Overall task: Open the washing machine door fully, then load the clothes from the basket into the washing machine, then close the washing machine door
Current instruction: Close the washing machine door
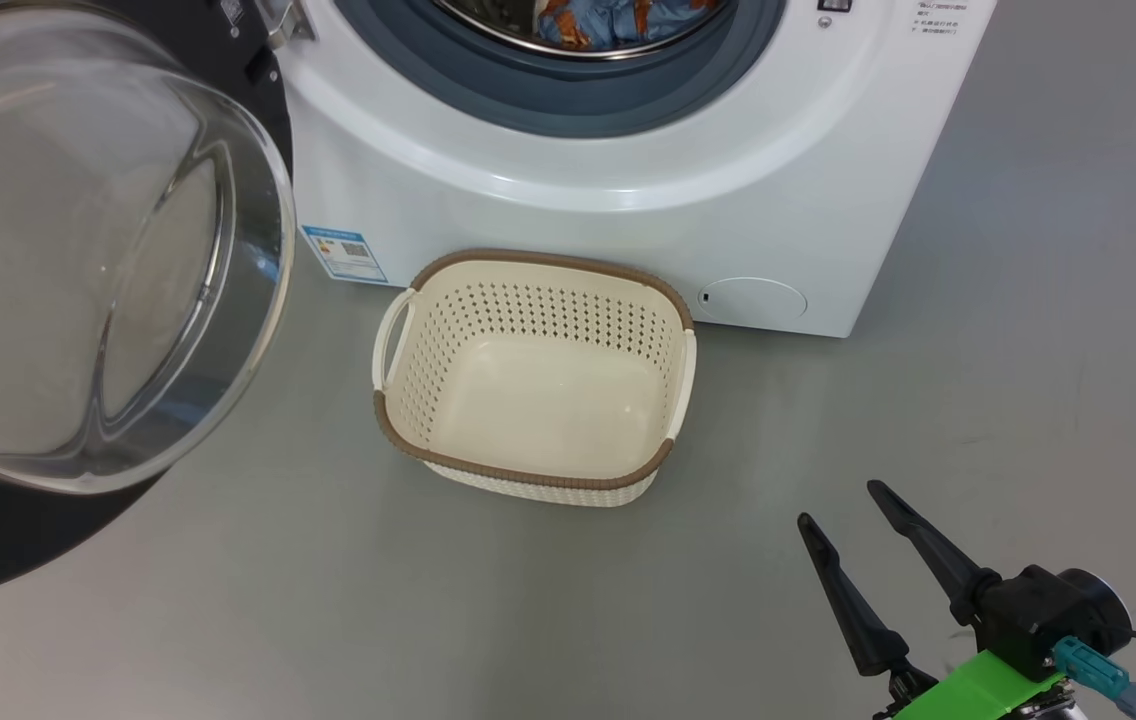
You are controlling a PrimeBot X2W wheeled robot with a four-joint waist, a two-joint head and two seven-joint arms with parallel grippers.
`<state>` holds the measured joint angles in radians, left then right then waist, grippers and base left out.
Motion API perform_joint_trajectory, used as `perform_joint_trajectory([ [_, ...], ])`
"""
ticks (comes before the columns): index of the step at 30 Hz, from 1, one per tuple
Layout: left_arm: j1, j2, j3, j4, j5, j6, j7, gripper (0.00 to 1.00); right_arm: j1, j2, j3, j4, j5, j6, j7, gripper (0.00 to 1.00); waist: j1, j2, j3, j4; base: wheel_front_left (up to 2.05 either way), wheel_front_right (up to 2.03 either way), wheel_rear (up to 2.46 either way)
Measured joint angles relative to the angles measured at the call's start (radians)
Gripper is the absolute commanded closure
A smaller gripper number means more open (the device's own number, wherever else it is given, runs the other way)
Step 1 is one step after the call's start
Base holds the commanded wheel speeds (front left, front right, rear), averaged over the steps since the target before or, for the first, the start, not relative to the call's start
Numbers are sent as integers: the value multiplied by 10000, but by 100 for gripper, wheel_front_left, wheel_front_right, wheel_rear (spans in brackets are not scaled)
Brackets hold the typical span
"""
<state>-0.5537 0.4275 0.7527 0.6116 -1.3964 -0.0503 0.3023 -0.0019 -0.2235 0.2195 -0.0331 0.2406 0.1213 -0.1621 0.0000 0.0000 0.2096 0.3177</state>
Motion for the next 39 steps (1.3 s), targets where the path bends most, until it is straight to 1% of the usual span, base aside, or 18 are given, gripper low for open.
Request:
perform_joint_trajectory([
  [14, 285, -102, -242, -272, -211, -174, 1053, 100, -205, -117, 48, -205, 0, 0, 125, 0, 0, 0, 126, 47, 0, 0, 0],
  [22, 544, -65, -374, -721, -451, -157, 1845, 100, -205, -128, 94, -209, 0, 0, 196, 0, 0, 0, 162, 67, 0, 0, 0],
  [28, 651, -73, -403, -1172, -878, -44, 2621, 100, -205, -128, 167, -201, 0, 0, 196, 0, 0, 0, 208, 106, 0, 0, 0],
  [35, 940, -113, -593, -1737, -1319, 284, 3618, 100, -206, -123, 224, -173, 0, 0, 190, 0, 0, 0, 189, 133, 0, 0, 0],
  [39, 1080, -278, -654, -2111, -1599, 374, 4155, 100, -206, -121, 230, -144, 2, 0, 151, 0, 0, 0, 175, 164, 0, 0, 0],
])
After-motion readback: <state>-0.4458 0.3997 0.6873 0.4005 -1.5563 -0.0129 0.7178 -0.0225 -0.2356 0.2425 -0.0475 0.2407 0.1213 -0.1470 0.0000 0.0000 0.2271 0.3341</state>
